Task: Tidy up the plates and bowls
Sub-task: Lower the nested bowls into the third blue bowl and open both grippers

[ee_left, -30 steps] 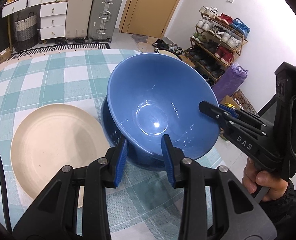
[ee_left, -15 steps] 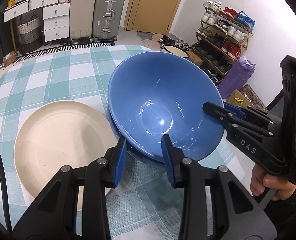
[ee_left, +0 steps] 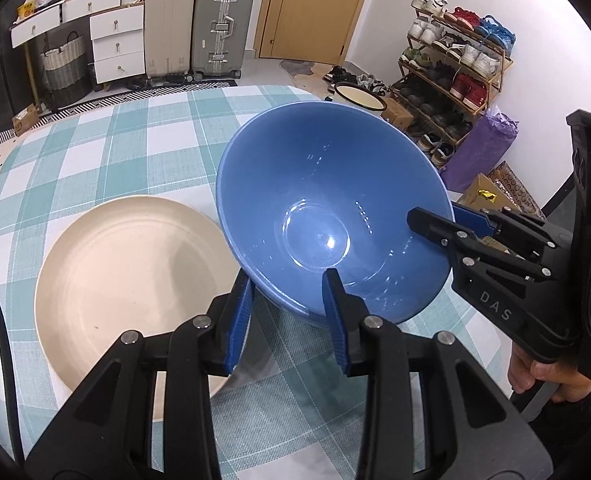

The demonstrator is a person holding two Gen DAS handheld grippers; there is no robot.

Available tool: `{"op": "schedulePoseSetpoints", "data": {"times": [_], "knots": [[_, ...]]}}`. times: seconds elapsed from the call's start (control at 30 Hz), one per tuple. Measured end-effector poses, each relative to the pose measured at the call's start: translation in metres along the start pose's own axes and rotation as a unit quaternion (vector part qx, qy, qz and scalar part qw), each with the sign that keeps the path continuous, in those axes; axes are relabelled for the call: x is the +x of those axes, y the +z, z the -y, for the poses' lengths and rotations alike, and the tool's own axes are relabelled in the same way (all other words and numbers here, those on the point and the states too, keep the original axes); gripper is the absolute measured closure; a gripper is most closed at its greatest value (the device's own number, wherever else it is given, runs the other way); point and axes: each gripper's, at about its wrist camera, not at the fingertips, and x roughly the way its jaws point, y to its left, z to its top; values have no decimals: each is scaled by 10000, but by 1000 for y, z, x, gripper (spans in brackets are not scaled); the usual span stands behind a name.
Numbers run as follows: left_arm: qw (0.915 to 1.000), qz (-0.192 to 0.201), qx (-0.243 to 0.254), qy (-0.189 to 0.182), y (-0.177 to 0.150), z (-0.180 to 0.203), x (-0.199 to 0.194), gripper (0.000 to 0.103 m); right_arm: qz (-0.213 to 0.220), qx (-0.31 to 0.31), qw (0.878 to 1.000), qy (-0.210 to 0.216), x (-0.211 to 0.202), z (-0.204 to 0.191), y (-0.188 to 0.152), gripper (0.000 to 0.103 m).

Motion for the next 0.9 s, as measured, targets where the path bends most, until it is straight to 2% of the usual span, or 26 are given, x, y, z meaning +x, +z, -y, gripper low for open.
{"op": "schedulePoseSetpoints", "data": {"times": [0.37, 0.43, 0.63, 0.7, 0.73, 0.8, 0.83, 0.9], "knots": [[10000, -27, 45, 19, 0, -1, 3, 72, -50, -33, 10000, -28, 3, -3, -1, 78], [10000, -58, 36, 11, -1, -2, 3, 68, -60, -25, 10000, -10, 3, -2, -1, 76], [9999, -94, -2, -65, 1, -7, 6, 51, -29, 27, 10000, -16, 3, 1, -2, 73], [10000, -72, -15, -54, 2, -9, 7, 41, -32, 44, 10000, -33, 3, 2, -2, 73], [10000, -71, -23, -56, 2, -11, 7, 39, -30, 53, 10000, -52, 3, 4, -3, 73], [9999, -75, -59, -61, 3, -13, 7, 27, -4, 75, 10000, -57, 2, 7, -3, 70], [9999, -50, -72, -51, 4, -15, 7, 24, 18, 85, 9999, -58, 1, 8, -3, 65], [9999, 3, -104, -31, 5, -18, 5, 23, 68, 165, 9998, -54, -1, 13, -3, 55]]}}
